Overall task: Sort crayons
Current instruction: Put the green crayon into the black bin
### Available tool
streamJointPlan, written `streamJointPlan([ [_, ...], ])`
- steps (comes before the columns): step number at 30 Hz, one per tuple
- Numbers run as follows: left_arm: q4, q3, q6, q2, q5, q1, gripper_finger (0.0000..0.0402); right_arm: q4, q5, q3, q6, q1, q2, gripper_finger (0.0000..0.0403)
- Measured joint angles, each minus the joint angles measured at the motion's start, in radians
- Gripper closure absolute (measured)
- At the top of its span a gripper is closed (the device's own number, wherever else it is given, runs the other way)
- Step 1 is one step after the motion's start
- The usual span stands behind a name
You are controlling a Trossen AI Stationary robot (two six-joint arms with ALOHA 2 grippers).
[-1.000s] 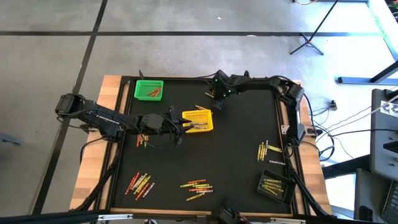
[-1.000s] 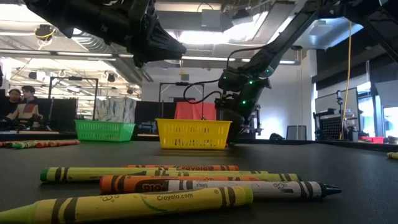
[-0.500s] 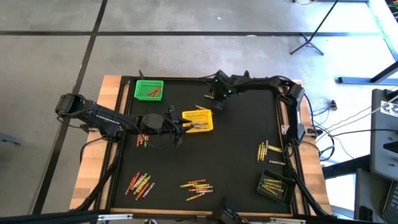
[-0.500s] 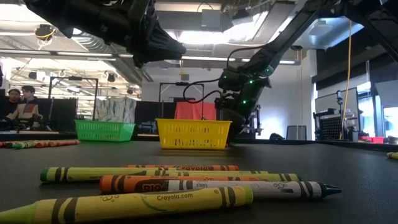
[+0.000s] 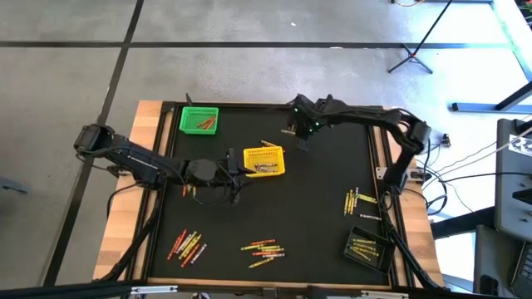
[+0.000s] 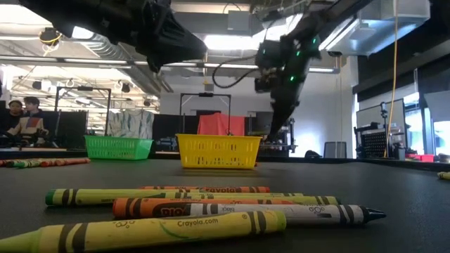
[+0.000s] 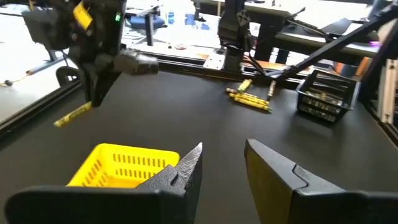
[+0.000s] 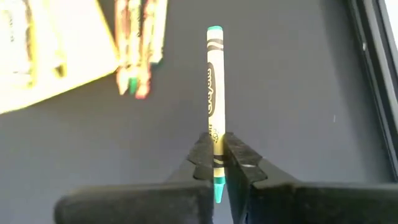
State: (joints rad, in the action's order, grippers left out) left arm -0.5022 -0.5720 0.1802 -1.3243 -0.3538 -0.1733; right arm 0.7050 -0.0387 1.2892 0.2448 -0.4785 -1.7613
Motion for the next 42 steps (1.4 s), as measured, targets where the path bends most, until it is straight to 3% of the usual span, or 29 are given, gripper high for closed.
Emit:
streamJointPlan([
  [7, -0.004, 0.000, 0.002, 0.000, 0.000, -0.042, 0.0295, 0.174, 0.054, -0.002, -0.081, 0.123, 0.171, 0.0387],
  [18, -0.008, 0.000, 0.004, 0.000, 0.000, -0.066, 0.0295, 0.237, 0.058, -0.124, -0.276, 0.322, 0.445, 0.0386],
  [25, -0.007, 0.000, 0.004, 0.000, 0.003, -0.070, 0.0295, 0.288, 0.055, -0.215, -0.481, 0.506, 0.547, 0.0384],
  [33, -0.007, 0.000, 0.004, 0.000, 0.024, -0.070, 0.0295, 0.329, 0.053, -0.272, -0.820, 0.801, 0.589, 0.0384],
  [42, -0.007, 0.000, 0.003, 0.000, 0.026, -0.071, 0.0295, 0.336, 0.038, -0.312, -1.356, 1.196, 0.588, 0.0384],
])
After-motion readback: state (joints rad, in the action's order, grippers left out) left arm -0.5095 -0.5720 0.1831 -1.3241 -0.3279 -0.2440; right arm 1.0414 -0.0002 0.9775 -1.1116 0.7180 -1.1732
